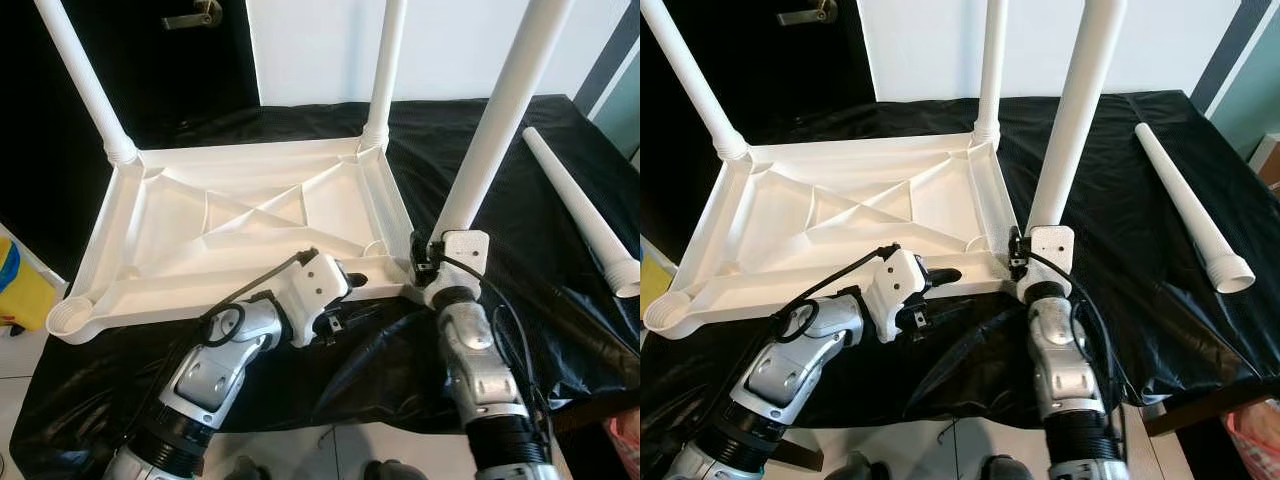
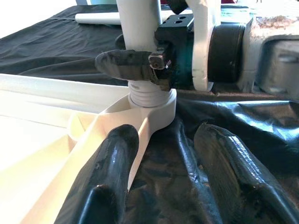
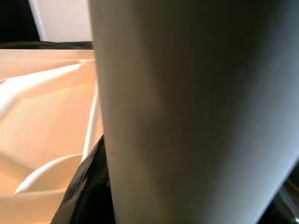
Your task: Building children table
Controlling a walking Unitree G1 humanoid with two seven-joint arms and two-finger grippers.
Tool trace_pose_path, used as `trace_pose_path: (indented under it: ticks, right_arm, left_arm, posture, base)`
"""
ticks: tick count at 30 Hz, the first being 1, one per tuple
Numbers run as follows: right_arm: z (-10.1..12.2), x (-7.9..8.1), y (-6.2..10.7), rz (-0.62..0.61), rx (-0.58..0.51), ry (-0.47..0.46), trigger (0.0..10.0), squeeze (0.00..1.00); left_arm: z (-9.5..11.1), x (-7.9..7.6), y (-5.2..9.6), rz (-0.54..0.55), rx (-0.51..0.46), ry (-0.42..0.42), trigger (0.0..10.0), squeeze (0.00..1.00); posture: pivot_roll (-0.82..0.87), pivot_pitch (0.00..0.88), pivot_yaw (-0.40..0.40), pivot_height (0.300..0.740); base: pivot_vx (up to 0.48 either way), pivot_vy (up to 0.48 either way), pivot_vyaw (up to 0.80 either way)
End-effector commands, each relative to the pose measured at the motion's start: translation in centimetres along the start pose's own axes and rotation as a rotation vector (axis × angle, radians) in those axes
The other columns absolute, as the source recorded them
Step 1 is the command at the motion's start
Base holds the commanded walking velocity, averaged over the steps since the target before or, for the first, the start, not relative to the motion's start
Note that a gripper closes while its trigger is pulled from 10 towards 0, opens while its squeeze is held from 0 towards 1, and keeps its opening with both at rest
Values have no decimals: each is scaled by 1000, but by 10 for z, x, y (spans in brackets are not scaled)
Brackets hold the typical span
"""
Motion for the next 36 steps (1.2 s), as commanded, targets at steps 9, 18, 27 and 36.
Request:
trace_pose_path:
  ticks: [9, 18, 27, 36]
  right_arm:
    - [-23, -12, 6, -191, 117, -64, 10000, 0]
    - [-19, -6, 9, -197, 104, -57, 10000, 0]
    - [-9, -4, 9, -138, 42, -83, 10000, 1000]
    - [-1, -6, 13, -93, -10, -84, 10000, 1000]
  left_arm:
    - [-2, 3, 1, 35, 14, 4, 10000, 0]
    - [-2, 6, 4, 46, 18, 6, 10000, 0]
    - [-2, 7, 6, 51, 23, 8, 10000, 0]
    - [-3, 9, 7, 58, 28, 6, 10000, 0]
  posture:
    - [-87, 121, 4, 740]
    - [-84, 129, 7, 740]
    - [-81, 139, 15, 740]
    - [-82, 140, 20, 740]
  base:
    - [0, 0, 0]
    - [0, 0, 0]
    - [0, 0, 0]
    - [0, 0, 0]
Point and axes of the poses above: a point about 5 cm out from each wrist's last joint towards the gripper, its own y axis pointing back from the gripper into the wrist, its own z axis along the axis of the wrist's last joint, x = y × z, the point moved 3 cm from there along -y, pointing out of the wrist towards the gripper
